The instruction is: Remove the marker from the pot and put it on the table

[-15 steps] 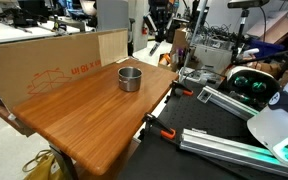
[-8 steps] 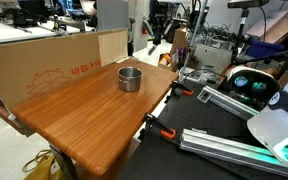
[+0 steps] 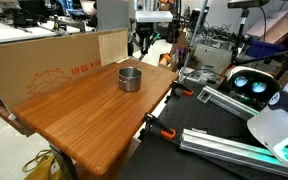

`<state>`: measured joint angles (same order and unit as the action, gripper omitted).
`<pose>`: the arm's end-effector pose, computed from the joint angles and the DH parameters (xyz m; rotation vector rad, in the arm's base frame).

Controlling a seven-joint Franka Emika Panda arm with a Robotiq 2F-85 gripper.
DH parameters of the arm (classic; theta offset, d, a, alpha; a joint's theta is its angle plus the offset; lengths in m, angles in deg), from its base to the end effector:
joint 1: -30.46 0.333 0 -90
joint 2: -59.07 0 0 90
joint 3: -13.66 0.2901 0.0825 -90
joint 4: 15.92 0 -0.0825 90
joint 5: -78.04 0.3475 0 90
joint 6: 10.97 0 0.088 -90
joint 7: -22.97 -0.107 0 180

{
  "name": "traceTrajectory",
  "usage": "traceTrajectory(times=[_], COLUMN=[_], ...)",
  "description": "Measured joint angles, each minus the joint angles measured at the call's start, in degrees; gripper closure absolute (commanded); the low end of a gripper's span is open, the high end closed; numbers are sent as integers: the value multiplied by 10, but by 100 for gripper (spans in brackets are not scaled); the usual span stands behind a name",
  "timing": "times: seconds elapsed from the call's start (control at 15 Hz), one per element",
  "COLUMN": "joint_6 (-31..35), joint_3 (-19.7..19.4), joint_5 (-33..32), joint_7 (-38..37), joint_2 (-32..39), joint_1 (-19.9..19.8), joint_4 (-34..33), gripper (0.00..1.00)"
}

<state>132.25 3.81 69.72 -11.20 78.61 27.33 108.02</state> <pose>0.5223 -0.1193 0.2438 2.8192 -1.0238 0.0361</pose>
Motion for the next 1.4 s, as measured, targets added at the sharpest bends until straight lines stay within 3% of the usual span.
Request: traceTrajectory(times=[0.47, 0.93, 1.0, 1.13, 1.4], joint_6=[-12, -147, -167, -204, -253], joint_3=[-28, -18, -16, -16, -16], joint_5=[-13, 22, 28, 31, 30], joint_7=[-47, 18, 28, 41, 58], joint_2=[96, 158, 167, 183, 209], joint_1=[38, 33, 32, 32, 32], joint_4=[-61, -143, -155, -176, -213], gripper=[95, 95, 55, 49, 19])
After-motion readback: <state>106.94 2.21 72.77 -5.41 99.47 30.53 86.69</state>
